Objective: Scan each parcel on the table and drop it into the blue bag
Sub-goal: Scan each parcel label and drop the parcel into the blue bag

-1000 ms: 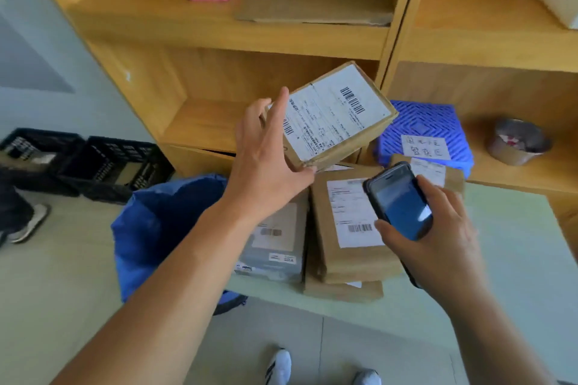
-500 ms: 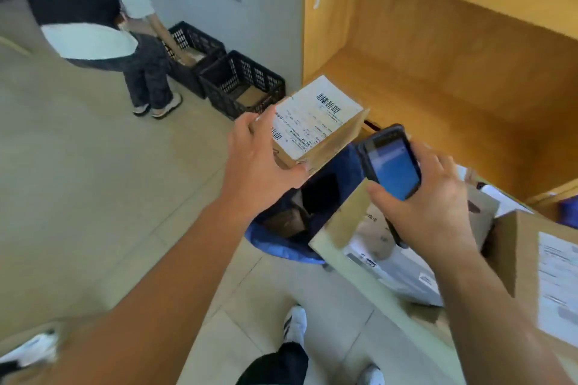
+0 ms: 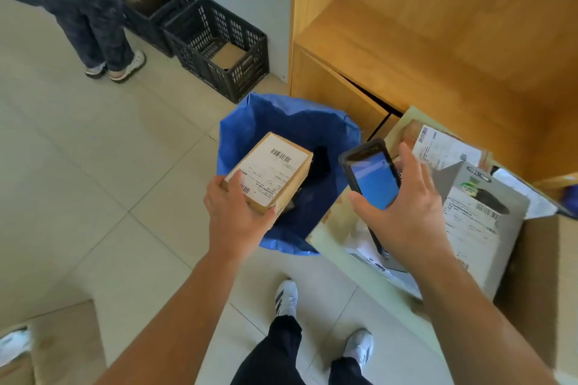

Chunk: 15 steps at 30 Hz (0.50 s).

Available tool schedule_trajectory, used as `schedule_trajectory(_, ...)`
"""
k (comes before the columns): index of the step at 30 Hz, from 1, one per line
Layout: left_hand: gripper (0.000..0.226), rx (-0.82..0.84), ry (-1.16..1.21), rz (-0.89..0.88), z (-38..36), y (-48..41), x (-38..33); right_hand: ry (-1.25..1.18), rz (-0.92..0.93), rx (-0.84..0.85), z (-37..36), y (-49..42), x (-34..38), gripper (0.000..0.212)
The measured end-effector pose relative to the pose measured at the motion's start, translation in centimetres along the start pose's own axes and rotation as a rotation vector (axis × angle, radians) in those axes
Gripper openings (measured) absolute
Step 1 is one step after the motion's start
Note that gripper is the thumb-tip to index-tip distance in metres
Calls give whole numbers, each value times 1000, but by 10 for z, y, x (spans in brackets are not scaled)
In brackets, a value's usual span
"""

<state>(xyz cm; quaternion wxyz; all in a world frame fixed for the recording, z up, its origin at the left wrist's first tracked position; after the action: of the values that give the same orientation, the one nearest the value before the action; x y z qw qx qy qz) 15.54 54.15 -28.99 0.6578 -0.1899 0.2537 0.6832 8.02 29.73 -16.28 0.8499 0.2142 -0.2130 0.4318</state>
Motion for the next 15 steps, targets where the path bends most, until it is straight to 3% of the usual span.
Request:
schedule_trajectory(6,112,56,258,73,-5,-32,-30,2,10,-37,7,0,3,100)
schedule_trajectory(15,69,-70,209,-7,28,-29,-46,-45,23,-73,27,11,-8,99)
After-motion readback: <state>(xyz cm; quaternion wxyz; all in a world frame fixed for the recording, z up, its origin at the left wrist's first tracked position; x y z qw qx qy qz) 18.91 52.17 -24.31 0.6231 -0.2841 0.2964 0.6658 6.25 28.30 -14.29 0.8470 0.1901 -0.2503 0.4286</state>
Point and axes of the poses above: each hand's wrist, its own y-axis away from the middle knuckle, its own z-axis out of the back of the hand, x = y × z, the point moved 3 cm from there along -y, towards the middle knuckle, and after that the axes turned 2 degrees about -x, right-handed, at the moved point
